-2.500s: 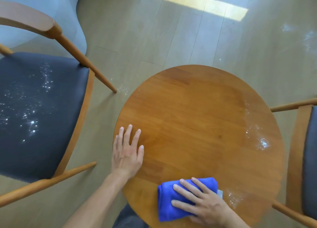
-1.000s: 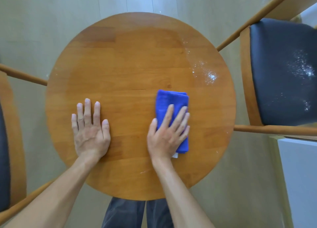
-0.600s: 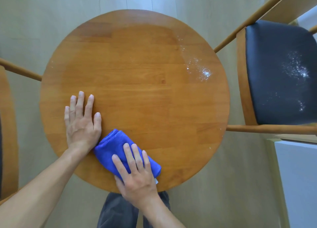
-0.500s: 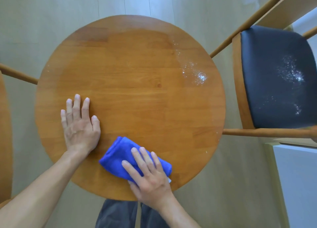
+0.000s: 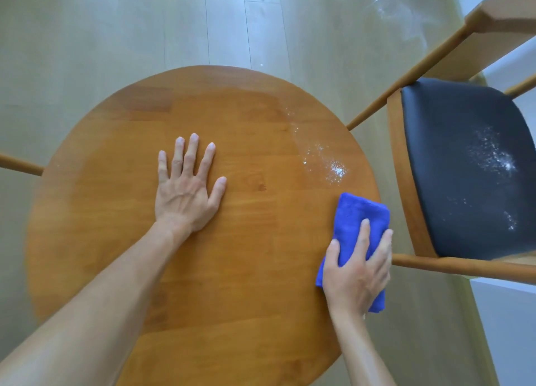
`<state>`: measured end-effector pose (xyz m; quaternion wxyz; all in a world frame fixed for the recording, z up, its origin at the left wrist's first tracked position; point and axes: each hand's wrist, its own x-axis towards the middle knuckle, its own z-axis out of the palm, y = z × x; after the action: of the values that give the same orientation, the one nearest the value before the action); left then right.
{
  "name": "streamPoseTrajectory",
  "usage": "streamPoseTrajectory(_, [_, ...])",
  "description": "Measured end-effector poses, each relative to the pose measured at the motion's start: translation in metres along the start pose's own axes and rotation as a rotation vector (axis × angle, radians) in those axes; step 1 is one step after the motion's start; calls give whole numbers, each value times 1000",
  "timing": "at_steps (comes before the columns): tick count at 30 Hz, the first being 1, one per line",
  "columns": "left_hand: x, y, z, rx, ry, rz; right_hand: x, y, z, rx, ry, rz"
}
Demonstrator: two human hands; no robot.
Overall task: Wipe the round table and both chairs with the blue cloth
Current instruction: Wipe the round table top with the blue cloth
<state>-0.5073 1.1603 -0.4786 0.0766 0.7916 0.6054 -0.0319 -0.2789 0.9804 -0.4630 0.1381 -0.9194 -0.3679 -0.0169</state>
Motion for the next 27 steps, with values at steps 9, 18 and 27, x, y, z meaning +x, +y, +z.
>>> streamPoseTrajectory(9, [-1,2,-2,-17,8,18,117,-126,43,33,-47,164])
streamPoseTrajectory(18, [-1,3,-5,-50,54,22,88,-243,73,99,-208,-580])
streamPoseTrajectory(27, [-1,4,-9,-21,16,12,95,-98,41,19,-60,-497])
